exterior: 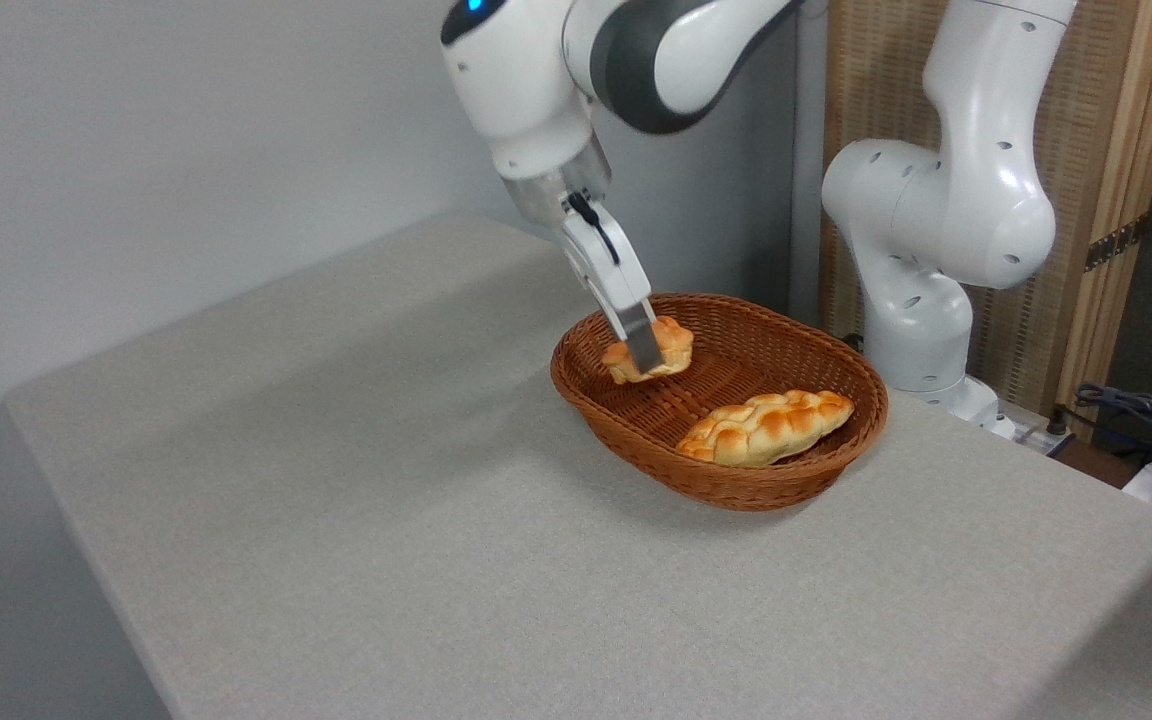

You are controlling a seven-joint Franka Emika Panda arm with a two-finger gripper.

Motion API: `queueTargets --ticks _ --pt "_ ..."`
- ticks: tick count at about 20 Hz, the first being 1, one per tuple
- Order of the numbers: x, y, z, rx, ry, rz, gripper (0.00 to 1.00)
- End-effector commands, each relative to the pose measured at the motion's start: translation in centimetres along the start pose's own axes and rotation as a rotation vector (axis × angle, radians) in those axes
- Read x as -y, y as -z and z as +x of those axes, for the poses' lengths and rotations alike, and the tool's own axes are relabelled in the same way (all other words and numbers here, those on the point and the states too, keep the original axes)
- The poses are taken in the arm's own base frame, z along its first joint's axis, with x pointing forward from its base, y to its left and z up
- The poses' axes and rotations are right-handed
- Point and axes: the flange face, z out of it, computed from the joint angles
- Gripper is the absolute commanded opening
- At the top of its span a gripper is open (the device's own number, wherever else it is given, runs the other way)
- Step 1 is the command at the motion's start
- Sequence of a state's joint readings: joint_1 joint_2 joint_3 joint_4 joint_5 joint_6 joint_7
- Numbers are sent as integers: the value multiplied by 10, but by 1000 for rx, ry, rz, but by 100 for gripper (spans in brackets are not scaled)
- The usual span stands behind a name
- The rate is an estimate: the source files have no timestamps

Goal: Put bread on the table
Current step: 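Carry the bun out of the basket and lower it onto the table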

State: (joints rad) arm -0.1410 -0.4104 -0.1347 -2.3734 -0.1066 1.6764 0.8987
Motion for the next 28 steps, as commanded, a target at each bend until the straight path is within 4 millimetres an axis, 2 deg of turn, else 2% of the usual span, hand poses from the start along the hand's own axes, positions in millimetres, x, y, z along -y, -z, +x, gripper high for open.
queueTargets --ticks 1,2,4,6,9,10,11,13,14,15,16,17,22,28 --pt "41 65 11 7 -10 20 1" --pt "53 84 16 -14 -6 39 1" --pt "83 105 21 -79 19 72 2" --pt "102 108 33 -150 22 153 5" --pt "137 87 66 -279 43 205 13" --pt "145 79 75 -313 54 207 28" --pt "150 68 81 -326 64 197 66" --pt "154 48 93 -317 58 181 80" --pt "156 40 98 -314 57 177 93" --pt "157 29 100 -300 58 160 99" --pt "150 16 107 -282 55 138 100" --pt "147 12 108 -274 65 128 100" --pt "147 23 105 -291 66 147 100" --pt "152 80 91 -364 82 231 100"
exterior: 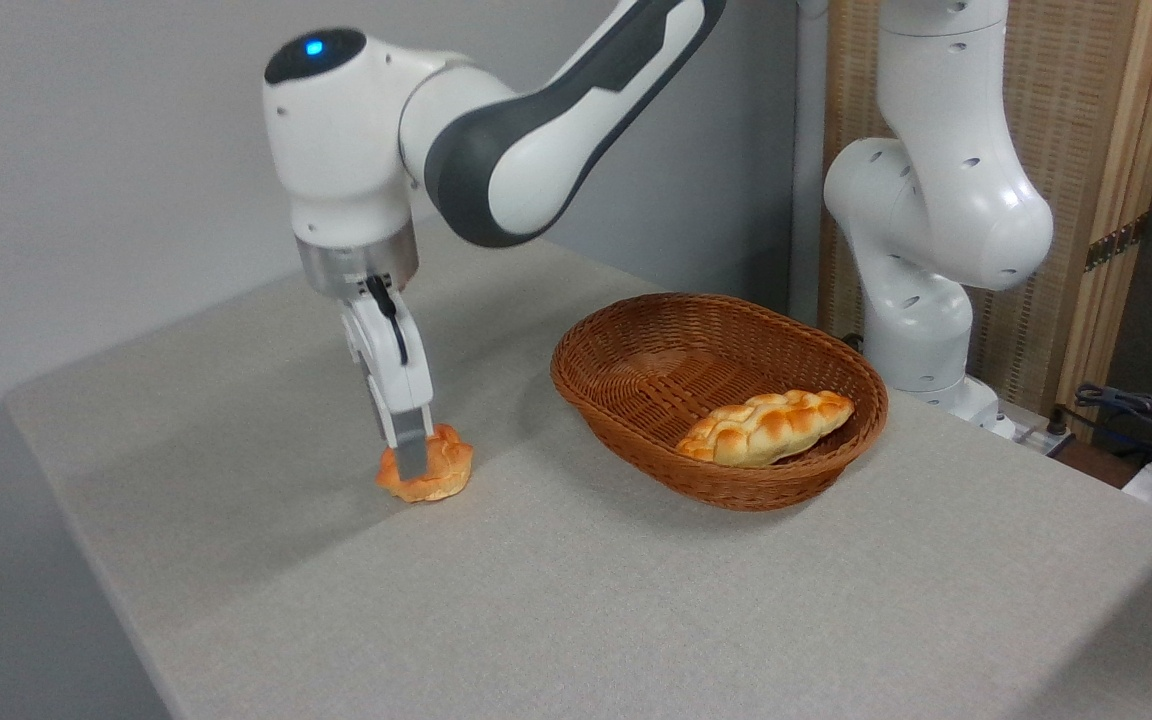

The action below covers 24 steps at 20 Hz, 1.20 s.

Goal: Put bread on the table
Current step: 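Carry the bun out of the basket and lower it onto the table, then open the gripper to release the bun and raise the gripper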

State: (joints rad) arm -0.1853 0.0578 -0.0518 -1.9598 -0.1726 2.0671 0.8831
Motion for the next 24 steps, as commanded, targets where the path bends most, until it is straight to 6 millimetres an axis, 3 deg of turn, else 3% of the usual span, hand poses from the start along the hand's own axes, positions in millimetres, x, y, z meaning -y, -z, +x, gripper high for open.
queueTargets --ticks 1,7,9,15,24 --pt "12 49 -2 -73 36 61 100" --pt "14 159 -58 28 127 -41 100" --pt "15 181 -74 115 138 -39 100" --pt "30 191 -77 129 190 44 100" --pt "33 193 -74 101 202 72 100"
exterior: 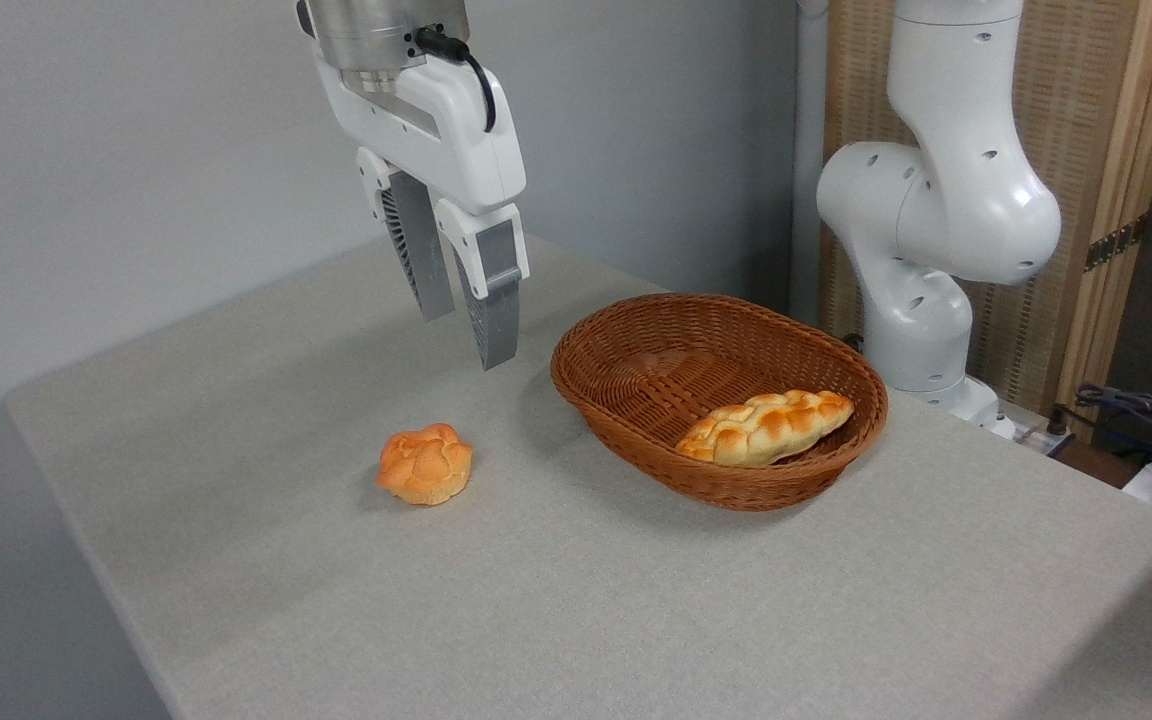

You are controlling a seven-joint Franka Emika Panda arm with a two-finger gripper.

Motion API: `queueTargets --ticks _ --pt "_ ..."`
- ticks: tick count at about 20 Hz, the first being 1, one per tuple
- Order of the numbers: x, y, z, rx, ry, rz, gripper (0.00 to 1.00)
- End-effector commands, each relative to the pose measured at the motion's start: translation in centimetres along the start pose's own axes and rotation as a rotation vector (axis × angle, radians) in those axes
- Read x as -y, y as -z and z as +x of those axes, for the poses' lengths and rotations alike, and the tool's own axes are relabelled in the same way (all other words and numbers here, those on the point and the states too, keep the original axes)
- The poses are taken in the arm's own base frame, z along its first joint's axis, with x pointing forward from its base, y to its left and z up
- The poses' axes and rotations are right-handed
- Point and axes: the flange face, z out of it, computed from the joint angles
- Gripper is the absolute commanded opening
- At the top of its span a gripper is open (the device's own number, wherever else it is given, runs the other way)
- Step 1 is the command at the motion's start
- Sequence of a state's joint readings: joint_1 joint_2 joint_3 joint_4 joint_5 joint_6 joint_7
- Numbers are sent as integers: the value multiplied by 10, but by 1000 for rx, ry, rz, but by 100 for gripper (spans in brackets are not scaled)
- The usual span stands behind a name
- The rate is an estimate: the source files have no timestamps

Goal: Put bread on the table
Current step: 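Open the gripper to release the bun and raise the gripper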

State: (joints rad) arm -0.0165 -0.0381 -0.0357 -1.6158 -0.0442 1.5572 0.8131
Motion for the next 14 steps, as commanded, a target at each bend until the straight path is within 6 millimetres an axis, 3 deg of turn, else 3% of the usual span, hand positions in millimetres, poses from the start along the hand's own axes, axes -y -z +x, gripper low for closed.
queueTargets --ticks 1,7,14 --pt "6 5 4 -28 50 34 100" --pt "6 4 6 -35 120 34 100" --pt "6 3 5 -24 72 36 100"
